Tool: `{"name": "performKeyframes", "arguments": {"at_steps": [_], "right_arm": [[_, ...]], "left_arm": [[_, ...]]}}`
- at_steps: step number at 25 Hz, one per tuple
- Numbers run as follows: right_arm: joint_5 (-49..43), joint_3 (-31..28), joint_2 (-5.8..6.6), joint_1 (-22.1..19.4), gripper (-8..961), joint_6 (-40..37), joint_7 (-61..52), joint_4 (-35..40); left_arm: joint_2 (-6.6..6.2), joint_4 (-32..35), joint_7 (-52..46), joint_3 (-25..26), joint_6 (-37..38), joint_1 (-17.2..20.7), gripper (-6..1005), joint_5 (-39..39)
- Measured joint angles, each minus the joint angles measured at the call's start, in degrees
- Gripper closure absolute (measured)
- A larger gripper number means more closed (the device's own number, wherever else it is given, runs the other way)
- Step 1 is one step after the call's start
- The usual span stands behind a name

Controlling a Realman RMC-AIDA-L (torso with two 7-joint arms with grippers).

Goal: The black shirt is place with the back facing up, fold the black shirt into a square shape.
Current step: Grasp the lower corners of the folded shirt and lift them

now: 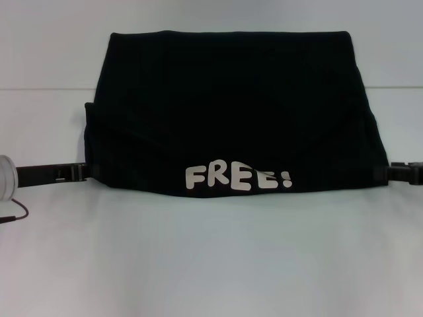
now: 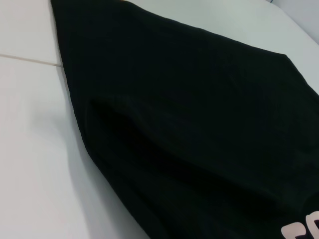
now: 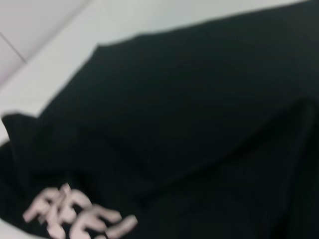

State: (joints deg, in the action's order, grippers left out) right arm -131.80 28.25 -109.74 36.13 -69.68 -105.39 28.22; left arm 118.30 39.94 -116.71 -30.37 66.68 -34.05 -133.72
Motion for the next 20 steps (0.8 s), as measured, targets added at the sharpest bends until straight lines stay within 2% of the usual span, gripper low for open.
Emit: {"name": "performKeyframes", "arguments": {"at_steps": [7,15,20], "right_arm": [[-3.6,0.1,-0.44,-0.1,380,0.8,1.9,1.8],[-3.6,3.1,-2.44,1.8,413,6.3,3.2,1.6],[-3.6,4.8,-3.24,2.3,434,8.7,2.9,1.4]], "left_arm": [[-0.09,-0.1,-0.2,0.0,-0.5,0.0,1000,0.0],[-0.15,-0.2,-1.0,0.1,-0.5,-0.3,1000,0.0],[-0.18,-0.4,-1.0,-0.1,-0.5,-0.5,1000,0.0]]}}
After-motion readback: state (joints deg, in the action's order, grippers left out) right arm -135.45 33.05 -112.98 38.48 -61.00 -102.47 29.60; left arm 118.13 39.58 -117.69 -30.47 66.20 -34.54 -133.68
